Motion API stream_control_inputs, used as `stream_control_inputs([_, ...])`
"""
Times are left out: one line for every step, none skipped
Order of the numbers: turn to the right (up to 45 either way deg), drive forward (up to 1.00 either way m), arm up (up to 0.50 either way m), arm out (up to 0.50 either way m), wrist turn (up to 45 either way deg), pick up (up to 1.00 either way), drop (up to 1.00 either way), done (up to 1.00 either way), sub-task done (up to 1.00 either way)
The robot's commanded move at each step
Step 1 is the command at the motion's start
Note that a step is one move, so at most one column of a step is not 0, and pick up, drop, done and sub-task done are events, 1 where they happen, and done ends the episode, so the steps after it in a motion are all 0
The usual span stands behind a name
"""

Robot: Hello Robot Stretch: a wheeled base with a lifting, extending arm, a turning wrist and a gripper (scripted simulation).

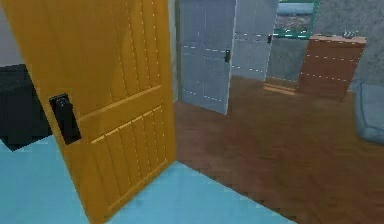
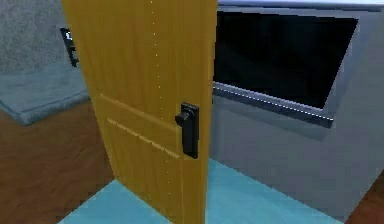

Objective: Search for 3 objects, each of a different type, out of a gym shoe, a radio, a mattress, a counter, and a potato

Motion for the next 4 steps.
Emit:
stream_control_inputs([33.0, 0.0, 0.0, 0.0, 0.0, 0.0, 0.0, 0.0, 0.0])
stream_control_inputs([3.0, 0.0, 0.0, 0.0, 0.0, 0.0, 0.0, 0.0, 0.0])
stream_control_inputs([-45.0, 0.0, 0.0, 0.0, 0.0, 0.0, 0.0, 0.0, 0.0])
stream_control_inputs([-45.0, 0.0, 0.0, 0.0, 0.0, 0.0, 0.0, 0.0, 0.0])
